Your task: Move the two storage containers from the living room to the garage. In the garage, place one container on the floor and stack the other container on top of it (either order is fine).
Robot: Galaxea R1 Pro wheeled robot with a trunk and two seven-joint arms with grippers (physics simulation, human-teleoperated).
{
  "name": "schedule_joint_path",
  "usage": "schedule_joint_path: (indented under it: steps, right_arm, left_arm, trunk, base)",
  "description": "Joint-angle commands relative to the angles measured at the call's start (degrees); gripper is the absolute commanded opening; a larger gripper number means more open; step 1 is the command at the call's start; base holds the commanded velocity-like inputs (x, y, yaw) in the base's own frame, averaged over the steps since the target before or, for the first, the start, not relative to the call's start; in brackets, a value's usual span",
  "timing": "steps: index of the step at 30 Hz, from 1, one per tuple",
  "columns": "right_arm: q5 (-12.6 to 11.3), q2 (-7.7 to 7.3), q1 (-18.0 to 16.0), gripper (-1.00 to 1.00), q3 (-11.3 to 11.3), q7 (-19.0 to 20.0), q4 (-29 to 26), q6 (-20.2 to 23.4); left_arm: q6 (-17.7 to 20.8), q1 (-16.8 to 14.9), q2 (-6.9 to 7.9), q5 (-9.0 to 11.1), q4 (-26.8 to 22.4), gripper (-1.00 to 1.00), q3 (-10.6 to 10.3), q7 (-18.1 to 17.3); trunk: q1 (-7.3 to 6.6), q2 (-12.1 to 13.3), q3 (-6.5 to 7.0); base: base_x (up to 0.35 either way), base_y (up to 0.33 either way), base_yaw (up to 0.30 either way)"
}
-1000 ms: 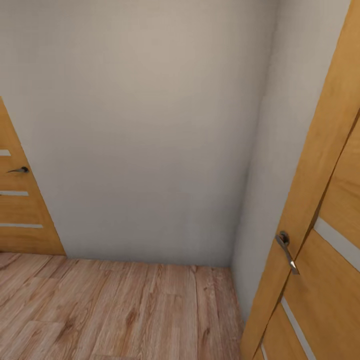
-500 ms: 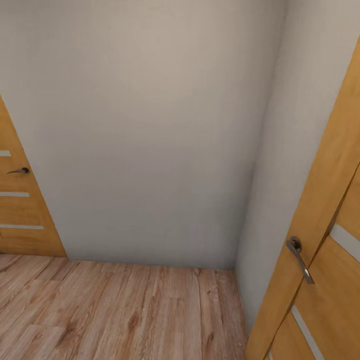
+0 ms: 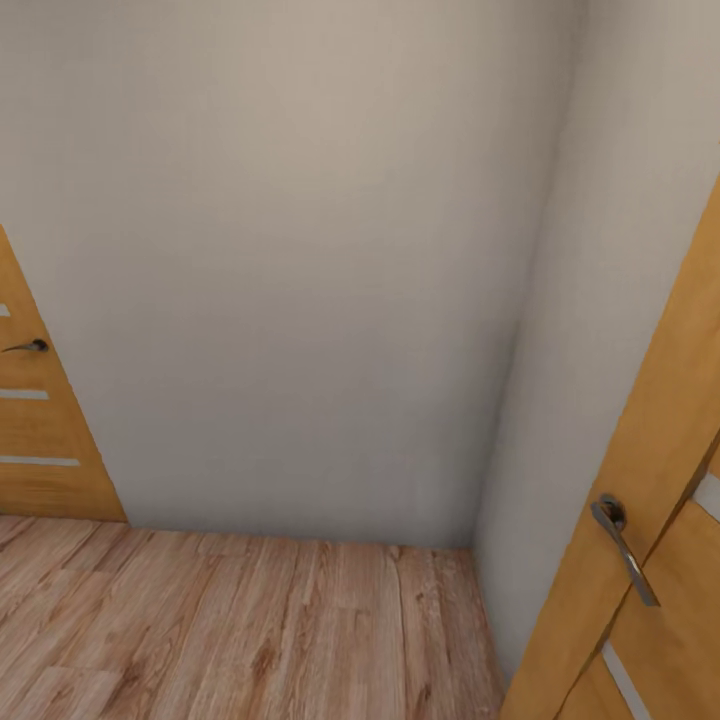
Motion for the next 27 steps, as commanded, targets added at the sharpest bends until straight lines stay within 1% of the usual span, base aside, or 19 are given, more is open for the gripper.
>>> schedule_joint_path:
  steps: [1, 5, 8, 21, 27]
  right_arm:
    - [-0.5, 0.03, -0.1, 1.00, 0.5, 0.0, 0.2, -0.3]
    - [-0.5, 0.03, -0.1, 1.00, 0.5, 0.0, 0.2, -0.3]
    - [-0.5, 0.02, -0.1, 1.00, 0.5, 0.0, 0.2, -0.5]
    - [-0.5, 0.01, -0.1, 1.00, 0.5, 0.0, 0.2, -0.6]
    - [-0.5, 0.03, -0.1, 1.00, 0.5, 0.0, 0.2, -0.6]
  left_arm:
    - [-0.2, 0.0, -0.02, 0.0, 0.0, 1.00, 0.4, 0.1]
    - [-0.2, 0.0, -0.02, 0.0, 0.0, 1.00, 0.4, 0.1]
    - [-0.2, 0.0, -0.02, 0.0, 0.0, 1.00, 0.4, 0.1]
    - [-0.2, 0.0, -0.02, 0.0, 0.0, 1.00, 0.4, 0.1]
    - [-0.2, 0.0, -0.02, 0.2, 0.0, 1.00, 0.4, 0.2]
  trunk:
    - [0.06, -0.1, -0.07]
    - [0.06, -0.1, -0.07]
    - [0.06, -0.1, -0.07]
    - [0.06, -0.1, -0.07]
    - [0.06, -0.1, -0.07]
  base:
    - [0.320, 0.000, 0.000]
    - [0.322, 0.000, 0.005]
    - [0.322, 0.000, 0.165]
    - [0.302, 0.000, 0.257]
    - [0.103, 0.000, 0.268]
